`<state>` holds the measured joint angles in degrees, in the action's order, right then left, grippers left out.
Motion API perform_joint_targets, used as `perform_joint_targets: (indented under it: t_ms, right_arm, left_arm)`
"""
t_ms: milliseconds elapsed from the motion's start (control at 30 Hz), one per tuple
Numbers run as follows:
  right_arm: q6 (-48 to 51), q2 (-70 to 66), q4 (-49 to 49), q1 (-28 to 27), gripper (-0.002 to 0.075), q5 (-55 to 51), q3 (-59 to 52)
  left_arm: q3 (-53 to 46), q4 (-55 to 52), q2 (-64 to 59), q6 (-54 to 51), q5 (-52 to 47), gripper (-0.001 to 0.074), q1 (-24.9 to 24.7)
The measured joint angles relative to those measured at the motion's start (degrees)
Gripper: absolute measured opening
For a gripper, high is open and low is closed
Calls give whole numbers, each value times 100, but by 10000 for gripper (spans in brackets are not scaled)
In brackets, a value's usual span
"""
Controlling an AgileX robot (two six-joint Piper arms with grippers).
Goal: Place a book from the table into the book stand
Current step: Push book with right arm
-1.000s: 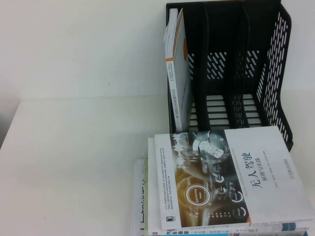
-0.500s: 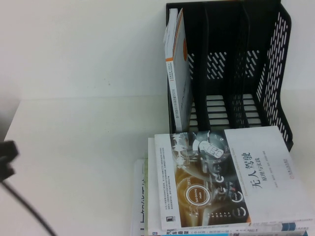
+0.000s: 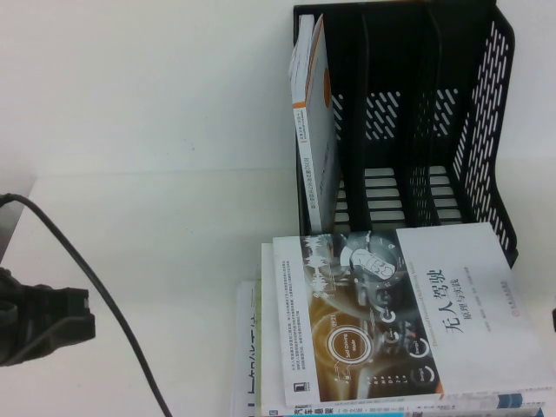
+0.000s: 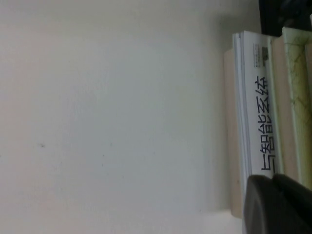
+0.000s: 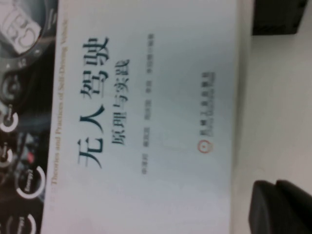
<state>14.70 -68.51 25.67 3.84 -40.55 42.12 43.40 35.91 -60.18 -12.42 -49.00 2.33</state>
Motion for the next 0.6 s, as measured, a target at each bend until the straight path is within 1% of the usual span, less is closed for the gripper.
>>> perform_joint_targets:
  t_ms: [233, 433, 600]
  right_arm:
    - [24, -319, 102, 346, 5, 262, 26]
    - [197, -523, 340, 498, 6, 337, 63]
    - [332, -629, 407, 621, 6, 346, 203]
  left_arm:
    - [0, 296, -10, -50, 67, -3, 0]
    - [0, 852, -10, -262, 141, -3, 0]
    - [0, 1526, -10, -560, 243, -3, 0]
